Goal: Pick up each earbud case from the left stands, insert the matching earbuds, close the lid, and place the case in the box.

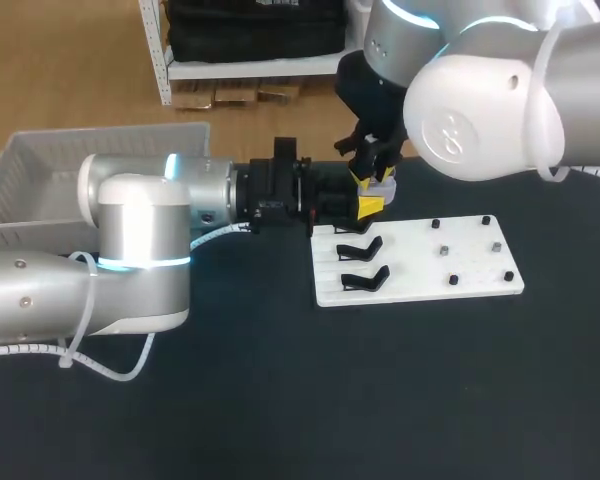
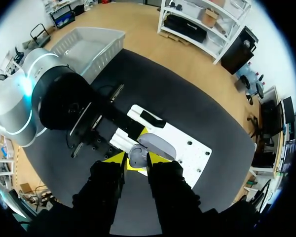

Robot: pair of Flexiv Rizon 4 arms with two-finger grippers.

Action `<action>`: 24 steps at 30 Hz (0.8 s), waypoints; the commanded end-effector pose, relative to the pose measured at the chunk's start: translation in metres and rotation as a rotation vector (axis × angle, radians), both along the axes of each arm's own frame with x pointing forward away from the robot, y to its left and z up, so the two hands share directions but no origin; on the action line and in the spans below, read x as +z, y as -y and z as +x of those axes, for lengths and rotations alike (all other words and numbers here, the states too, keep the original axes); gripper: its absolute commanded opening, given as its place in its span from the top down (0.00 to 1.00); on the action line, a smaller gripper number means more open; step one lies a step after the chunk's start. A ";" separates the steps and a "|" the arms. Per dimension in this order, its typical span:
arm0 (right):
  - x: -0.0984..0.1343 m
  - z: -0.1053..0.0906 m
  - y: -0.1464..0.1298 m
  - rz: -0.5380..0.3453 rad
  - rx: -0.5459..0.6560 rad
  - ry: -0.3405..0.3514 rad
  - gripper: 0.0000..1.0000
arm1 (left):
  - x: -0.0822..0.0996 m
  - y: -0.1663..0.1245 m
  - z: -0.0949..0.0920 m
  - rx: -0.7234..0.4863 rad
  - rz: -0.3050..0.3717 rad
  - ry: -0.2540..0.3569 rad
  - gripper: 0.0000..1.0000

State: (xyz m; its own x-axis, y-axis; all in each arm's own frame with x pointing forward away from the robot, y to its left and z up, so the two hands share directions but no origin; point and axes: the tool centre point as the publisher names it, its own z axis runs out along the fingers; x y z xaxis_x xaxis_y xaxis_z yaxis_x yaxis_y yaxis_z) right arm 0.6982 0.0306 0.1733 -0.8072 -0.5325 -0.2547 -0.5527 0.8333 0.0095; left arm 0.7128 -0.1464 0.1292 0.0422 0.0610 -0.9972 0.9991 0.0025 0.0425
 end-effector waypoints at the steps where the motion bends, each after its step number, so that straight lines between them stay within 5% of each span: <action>1: 0.002 -0.002 0.001 -0.001 -0.002 0.007 0.75 | -0.001 0.000 -0.002 0.009 -0.005 0.005 1.00; 17: 0.012 0.000 0.002 -0.004 -0.006 0.032 0.69 | -0.001 0.000 -0.002 0.009 -0.005 0.005 1.00; 24: 0.050 0.008 -0.001 0.142 -0.065 0.023 0.64 | -0.001 0.000 -0.002 0.009 -0.005 0.005 1.00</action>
